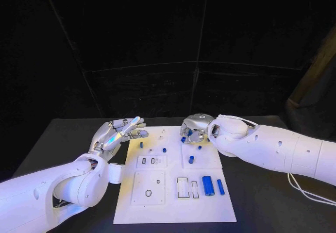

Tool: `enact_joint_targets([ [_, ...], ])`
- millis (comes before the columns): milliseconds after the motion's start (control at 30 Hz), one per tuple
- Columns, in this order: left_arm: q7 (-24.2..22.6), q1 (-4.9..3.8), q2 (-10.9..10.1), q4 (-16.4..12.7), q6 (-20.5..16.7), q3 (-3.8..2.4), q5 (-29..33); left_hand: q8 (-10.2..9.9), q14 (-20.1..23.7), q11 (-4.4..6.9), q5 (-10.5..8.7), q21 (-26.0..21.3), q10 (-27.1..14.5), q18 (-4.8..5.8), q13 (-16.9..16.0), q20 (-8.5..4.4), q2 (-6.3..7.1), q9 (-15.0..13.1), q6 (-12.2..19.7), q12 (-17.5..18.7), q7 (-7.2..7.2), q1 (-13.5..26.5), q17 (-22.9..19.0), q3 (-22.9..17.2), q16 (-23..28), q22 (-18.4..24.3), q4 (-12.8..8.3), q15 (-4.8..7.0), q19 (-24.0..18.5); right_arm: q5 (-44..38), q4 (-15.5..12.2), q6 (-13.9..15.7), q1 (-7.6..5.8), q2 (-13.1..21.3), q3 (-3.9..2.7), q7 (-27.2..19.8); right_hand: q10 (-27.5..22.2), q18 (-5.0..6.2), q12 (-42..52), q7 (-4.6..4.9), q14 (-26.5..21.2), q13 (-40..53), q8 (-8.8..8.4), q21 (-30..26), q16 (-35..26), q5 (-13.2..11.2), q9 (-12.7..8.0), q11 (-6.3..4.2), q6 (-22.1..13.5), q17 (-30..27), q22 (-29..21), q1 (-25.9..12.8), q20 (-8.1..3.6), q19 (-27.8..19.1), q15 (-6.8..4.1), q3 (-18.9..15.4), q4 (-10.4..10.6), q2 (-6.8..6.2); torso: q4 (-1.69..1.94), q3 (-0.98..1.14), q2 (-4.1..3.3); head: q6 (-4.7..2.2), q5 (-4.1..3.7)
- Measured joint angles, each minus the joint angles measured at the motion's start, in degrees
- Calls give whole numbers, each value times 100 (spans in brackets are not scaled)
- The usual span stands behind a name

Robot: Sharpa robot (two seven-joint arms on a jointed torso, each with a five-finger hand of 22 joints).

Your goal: Assemble the parts on the task board

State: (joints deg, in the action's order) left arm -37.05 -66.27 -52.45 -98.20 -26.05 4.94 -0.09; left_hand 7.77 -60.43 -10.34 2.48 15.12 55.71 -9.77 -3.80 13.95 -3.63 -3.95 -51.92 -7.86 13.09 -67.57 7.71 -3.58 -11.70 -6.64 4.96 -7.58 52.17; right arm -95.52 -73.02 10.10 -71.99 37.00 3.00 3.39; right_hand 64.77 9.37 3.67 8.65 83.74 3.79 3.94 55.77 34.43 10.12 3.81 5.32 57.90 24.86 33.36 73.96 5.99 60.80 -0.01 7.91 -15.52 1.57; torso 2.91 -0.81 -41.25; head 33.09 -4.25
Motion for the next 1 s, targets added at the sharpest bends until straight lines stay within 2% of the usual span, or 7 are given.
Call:
enact_joint_targets([
  [133, 5, 1, -8, -1, 35, 0, 8, 0, 0, 0, 0, 0, 0, 0, 0, 0, -24, 0, 0, 0, 0, -24, 0, 0, 0, 0, 0, 0, 0, -108, 15, -75, 0, -29, 0, 60, -2, 0, 0, 4, 0, 0, 0, 197, 173, 0, 0, -2, -37, 123, 224, 0, 18, 18, 0, 51, -3, 0, 11, -1, -26, 3, -11],
  [300, 12, 1, -31, -14, 69, -1, 17, -29, 0, 0, 0, 0, 0, 0, -1, 0, -24, 0, 0, 32, 0, -24, -1, 0, 25, 12, 0, 0, 0, -196, 30, -93, 0, -46, 1, 92, -20, -1, 0, 4, 0, 0, 0, 414, 334, -109, 0, -20, -37, 233, 487, -45, 28, 110, 0, 208, 16, 53, 19, -1, -54, 4, -12],
  [367, 15, 1, -32, -15, 79, -1, 19, -29, 0, 0, 0, 0, 0, 0, -1, 0, -24, 0, 0, 32, 0, -24, -1, 0, 24, 12, 0, 0, 0, -216, 43, -93, 0, -64, 1, 95, -20, 0, 0, 4, 0, 0, 0, 493, 383, -115, 0, -20, -37, 262, 584, -44, 23, 154, 0, 247, 24, 112, 21, -1, -64, 4, -9],
  [500, 23, 1, -41, -18, 97, -1, 22, -29, 0, 0, 0, 0, 0, 1, -1, 0, -24, 0, 1, 32, 0, -24, -1, 0, 24, 12, 0, 0, 0, -240, 77, -103, 0, -103, 1, 95, 16, -1, 0, 11, 0, 0, 0, 784, 741, -184, 0, 11, -30, 587, 981, -46, 25, 337, 0, 407, 44, 154, 26, -2, -82, 4, -5],
  [633, 32, 1, -52, -23, 109, -1, 24, -37, 0, 0, 0, -26, 0, 1, 5, 0, -24, 6, 1, 45, -1, -24, 5, -16, 51, 28, -16, 0, 0, -247, 141, -135, 0, -129, 0, 96, 36, -7, 0, 23, 0, -1, 0, 991, 1054, -290, 0, -7, -17, 869, 1244, -83, 25, 414, 0, 601, 63, 191, 29, -2, -101, 21, 0],
  [700, 40, 1, -53, -22, 115, -1, 26, -64, 0, 0, 0, -26, 0, 1, 5, 0, -24, 6, 1, 61, -1, -24, 5, 0, 61, 33, -32, 0, 0, -248, 179, -161, -1, -141, 0, 100, 55, -95, 0, 21, 0, -1, 0, 1072, 1183, -351, 0, 10, 24, 979, 1343, -83, 17, 446, 0, 699, 76, 191, 30, -2, -110, 26, 1],
  [1000, 67, -1, -58, -11, 140, -1, 29, -66, 0, 0, 0, -66, 0, 2, 4, 0, -24, 12, 1, 62, -1, -24, 5, 0, 61, 37, -32, 0, 0, -249, 234, -213, -10, -173, -6, 108, 160, -94, 0, 37, 0, -2, -2, 1360, 1635, -450, 2, -13, 142, 1347, 1696, -106, 35, 527, 0, 1159, 143, 214, 31, -2, -131, 49, 1],
])
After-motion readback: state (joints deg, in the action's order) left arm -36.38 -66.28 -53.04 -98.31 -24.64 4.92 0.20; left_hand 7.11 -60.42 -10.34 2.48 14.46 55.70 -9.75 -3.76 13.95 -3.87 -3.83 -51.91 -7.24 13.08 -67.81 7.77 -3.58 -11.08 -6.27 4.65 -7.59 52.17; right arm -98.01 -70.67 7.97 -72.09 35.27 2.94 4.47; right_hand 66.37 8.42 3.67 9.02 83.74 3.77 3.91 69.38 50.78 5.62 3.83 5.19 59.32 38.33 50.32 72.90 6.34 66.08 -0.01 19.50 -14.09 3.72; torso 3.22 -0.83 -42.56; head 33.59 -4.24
